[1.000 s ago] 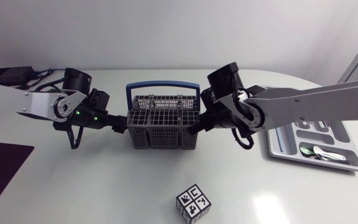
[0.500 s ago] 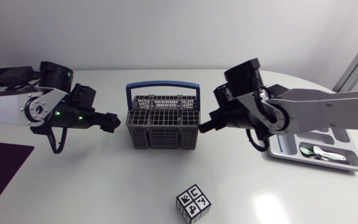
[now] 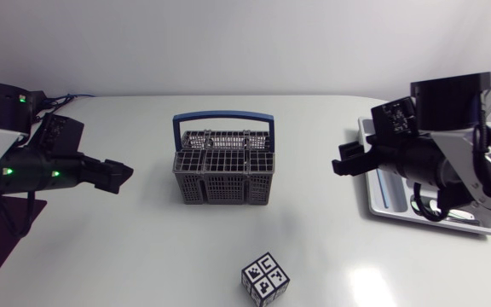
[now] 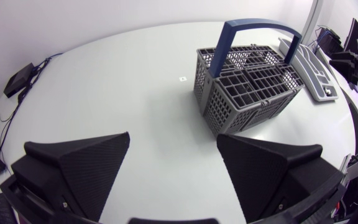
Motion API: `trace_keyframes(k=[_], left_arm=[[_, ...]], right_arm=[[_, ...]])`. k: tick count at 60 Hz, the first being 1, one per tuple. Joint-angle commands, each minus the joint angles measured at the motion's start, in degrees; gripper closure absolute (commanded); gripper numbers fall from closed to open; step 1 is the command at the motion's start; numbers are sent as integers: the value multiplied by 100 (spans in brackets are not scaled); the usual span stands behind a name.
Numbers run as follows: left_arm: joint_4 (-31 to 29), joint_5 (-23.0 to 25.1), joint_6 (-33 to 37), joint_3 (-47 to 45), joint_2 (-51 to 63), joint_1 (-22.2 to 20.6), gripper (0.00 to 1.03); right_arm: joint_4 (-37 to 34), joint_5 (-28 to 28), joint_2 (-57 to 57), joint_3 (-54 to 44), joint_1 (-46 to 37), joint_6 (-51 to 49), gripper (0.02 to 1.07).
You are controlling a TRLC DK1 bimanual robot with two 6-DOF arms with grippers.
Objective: Transfer all utensils from the basket to the drawer tray.
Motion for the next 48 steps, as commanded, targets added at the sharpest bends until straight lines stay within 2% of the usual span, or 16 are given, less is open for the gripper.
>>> trace_keyframes(k=[1,7,15,26,35,48], left_arm=[[-150,2,180,-275,-394,70,6],[-370,2,295,-425,-799,158,5],[-633,2,479,-583,-1291,334,5],[-1099,2,567,-838,-2170,343,5],[-1178,2,558,-1242,-2820,369,5],[-1143,10,523,-1752,-3611,650,5]], right_arm=[[-8,73,-400,-257,-158,-189,13],[1,81,-857,-477,-431,-339,9],[150,81,-1314,-793,-747,-550,9],[291,90,-1815,-1154,-1090,-760,7],[449,81,-2290,-1496,-1257,-813,7],[607,81,-3265,-2006,-1336,-954,7]])
